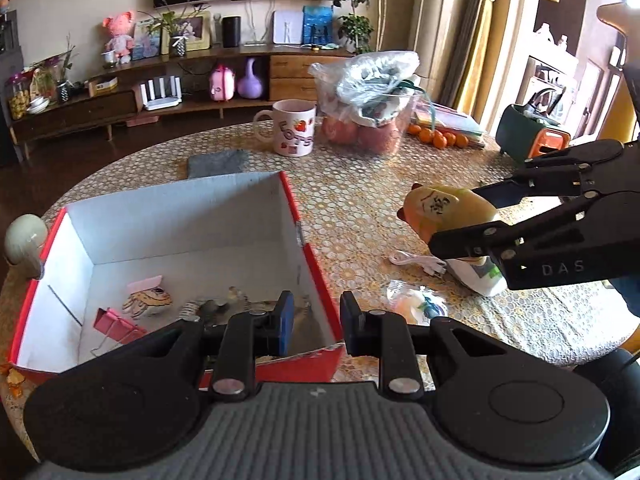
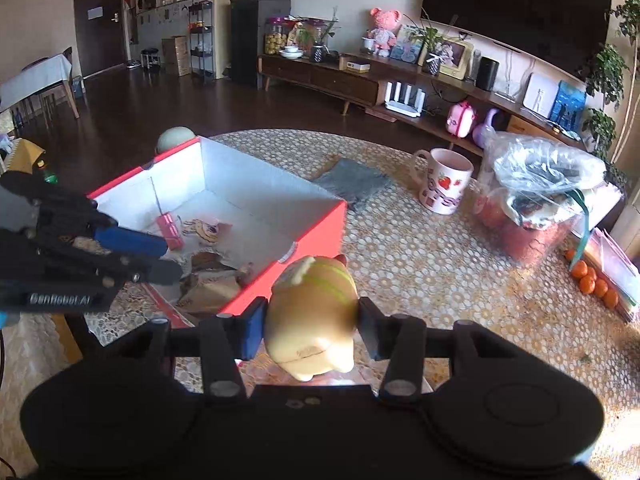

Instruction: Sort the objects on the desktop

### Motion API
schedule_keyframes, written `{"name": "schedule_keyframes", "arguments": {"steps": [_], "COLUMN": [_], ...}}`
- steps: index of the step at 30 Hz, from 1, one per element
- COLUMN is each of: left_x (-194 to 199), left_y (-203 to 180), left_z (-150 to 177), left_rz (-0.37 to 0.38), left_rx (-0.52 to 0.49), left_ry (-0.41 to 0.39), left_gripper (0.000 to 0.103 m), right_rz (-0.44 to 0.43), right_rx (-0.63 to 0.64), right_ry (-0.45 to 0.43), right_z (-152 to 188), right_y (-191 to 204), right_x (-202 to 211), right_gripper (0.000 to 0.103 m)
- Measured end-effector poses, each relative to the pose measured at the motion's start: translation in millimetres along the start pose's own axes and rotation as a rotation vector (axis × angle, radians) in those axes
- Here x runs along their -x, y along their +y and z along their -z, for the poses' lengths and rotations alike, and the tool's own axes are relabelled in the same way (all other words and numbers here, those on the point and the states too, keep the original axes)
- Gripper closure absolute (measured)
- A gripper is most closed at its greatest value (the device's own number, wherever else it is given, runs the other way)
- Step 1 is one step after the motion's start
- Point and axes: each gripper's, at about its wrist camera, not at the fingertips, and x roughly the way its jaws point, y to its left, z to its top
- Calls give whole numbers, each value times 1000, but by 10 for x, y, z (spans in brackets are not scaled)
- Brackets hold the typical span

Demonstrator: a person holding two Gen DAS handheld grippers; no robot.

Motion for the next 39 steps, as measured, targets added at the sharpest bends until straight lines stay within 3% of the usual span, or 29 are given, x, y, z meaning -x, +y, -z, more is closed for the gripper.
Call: {"name": "schedule_keyframes", "arguments": {"steps": [9,10,12,13,14,27,37,39], "left_x": [-305,-335,-416,-443,-479,-1233,-1456,-1480], "left_y": [-626,-684,-816,-857,-904,-1132,-1058,-1043], "left_z": [19,29,55,65,77,184,217,239], "left_rz": [101,105,122,124,127,74,-30,-30], "left_rx": [-84,-96,-120,-125,-133,-186,-164,-158], "left_ry": [45,49,63,65,66,232,248,255], "left_gripper": [78,73,54,36,33,31,29,38], "right_rz": [48,53,59,62,64,68,62,61], "right_rx": [-64,-73,-93,-103,-112,-189,-210,-211], "right_ry": [29,31,34,35,37,52,66,67], "right_z": [307,336,401,430,458,737,830,839], "right_y": [-346,-388,-481,-527,-568,-916,-978,-976], "right_x": [128,139,167,177,187,192,122,121], "right_gripper": [55,55,55,55,55,55,55,55]}}
